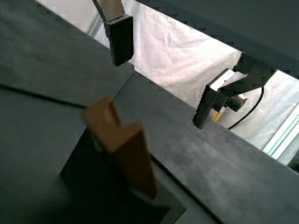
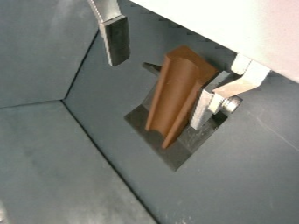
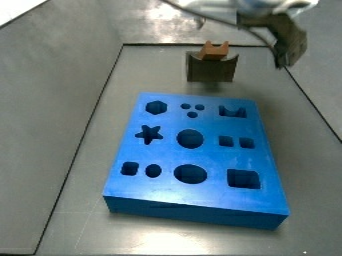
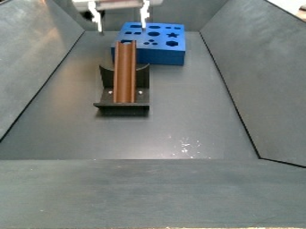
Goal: Pick up the arch object. Move up. Place the arch object on the fixture. Regrasp the arch object. Move to above the board. Insert the arch object.
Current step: Regrasp the arch object, then move to above the board.
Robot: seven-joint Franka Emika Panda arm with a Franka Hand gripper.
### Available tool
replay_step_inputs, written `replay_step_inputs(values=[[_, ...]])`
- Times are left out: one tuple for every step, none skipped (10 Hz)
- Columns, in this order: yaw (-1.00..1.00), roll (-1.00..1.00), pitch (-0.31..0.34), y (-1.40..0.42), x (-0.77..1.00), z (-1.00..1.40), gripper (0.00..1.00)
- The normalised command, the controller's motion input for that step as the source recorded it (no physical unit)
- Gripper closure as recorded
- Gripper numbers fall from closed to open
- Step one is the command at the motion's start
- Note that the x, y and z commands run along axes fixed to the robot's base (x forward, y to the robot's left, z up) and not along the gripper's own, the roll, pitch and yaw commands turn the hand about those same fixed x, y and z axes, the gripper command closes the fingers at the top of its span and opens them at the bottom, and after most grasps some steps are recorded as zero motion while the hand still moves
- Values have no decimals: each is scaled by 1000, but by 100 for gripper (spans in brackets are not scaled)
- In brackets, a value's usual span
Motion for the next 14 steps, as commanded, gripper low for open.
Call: replay_step_inputs(values=[[-3,66,-66,12,117,-975,0],[-15,66,-39,3,101,-756,0],[-18,70,-25,-1,95,-643,0],[-9,73,4,-5,88,-385,0],[-5,71,13,-8,90,-285,0],[0,0,0,0,0,0,100],[207,7,-283,-284,-233,1000,100],[204,5,-284,-284,-234,1000,100],[114,-1,-301,-258,-229,1000,100],[60,-21,-294,-245,-225,1000,100],[-53,-32,-252,-222,-216,1000,100],[-105,-28,-211,-207,-209,1000,100],[-132,-32,-157,-194,-203,1000,100],[-140,-36,-121,-186,-201,1000,100]])
